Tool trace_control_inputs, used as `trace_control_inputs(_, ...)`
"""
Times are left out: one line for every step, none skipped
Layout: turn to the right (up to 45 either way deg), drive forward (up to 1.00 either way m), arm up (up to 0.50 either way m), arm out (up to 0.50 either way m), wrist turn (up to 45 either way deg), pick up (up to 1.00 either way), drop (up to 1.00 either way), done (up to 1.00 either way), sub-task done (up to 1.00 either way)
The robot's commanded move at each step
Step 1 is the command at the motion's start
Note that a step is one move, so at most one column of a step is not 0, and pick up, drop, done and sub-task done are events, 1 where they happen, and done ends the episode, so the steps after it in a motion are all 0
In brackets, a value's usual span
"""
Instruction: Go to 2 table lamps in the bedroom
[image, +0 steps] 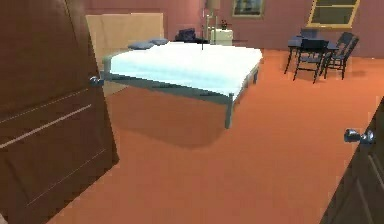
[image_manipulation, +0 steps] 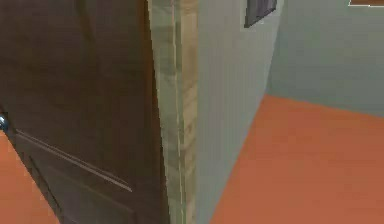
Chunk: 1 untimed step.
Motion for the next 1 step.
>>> trace_control_inputs(0.0,0.75,0.0,0.0,0.0,0.0,0.0,0.0,0.0)
